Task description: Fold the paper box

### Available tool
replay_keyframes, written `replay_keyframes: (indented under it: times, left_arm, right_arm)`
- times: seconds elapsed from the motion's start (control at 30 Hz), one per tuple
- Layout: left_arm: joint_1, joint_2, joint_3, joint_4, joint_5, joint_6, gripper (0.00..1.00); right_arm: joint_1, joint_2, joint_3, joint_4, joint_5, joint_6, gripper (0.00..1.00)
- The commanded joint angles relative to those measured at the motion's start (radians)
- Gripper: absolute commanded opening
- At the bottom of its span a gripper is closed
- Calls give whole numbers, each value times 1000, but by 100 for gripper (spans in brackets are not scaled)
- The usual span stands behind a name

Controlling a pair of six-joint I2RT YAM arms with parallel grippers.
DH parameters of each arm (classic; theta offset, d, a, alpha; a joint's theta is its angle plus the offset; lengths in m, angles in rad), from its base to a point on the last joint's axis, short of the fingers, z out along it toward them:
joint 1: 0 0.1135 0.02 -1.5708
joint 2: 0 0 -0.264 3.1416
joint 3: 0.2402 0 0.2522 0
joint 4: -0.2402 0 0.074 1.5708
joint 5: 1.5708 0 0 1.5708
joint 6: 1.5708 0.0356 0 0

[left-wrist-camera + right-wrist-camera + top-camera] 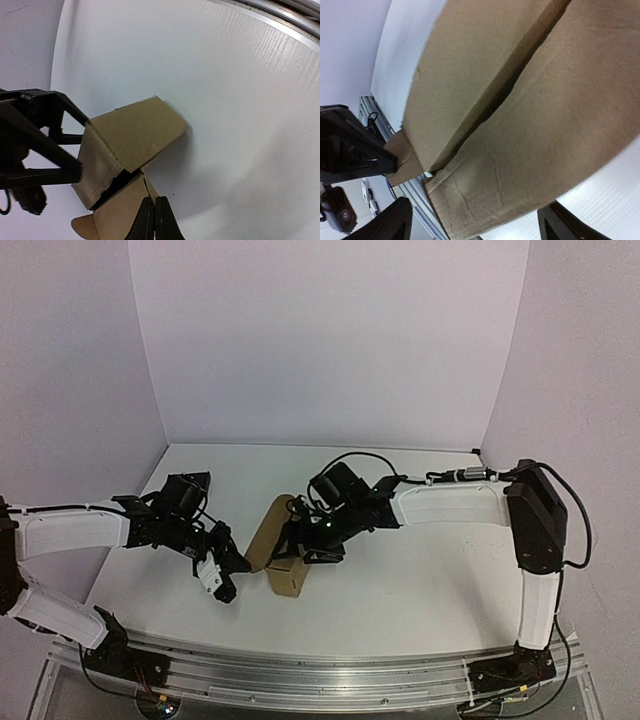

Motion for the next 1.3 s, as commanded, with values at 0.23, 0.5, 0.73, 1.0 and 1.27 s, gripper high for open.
replay_keyframes:
  times: [0.23,0.5,0.73,1.0,1.27]
  left_arm:
    - [-7,26,30,-35,-6,158,0]
    - [-7,43,20,11,-3,180,0]
    - [-7,53,30,48,-3,218,0]
    - [-6,70,38,44,-23,239,0]
    - [-7,76,32,93,0,276,0]
  right_arm:
    - [-81,-247,-150,15,-112,-219,98]
    - [-234,-403,-261,-93,-191,-516,98]
    - [-368,-516,-293,-301,-50,-717,98]
    - [-371,-560,-569,-257,80,-1298,98]
    - [-371,-366,-580,284,48,-1252,98]
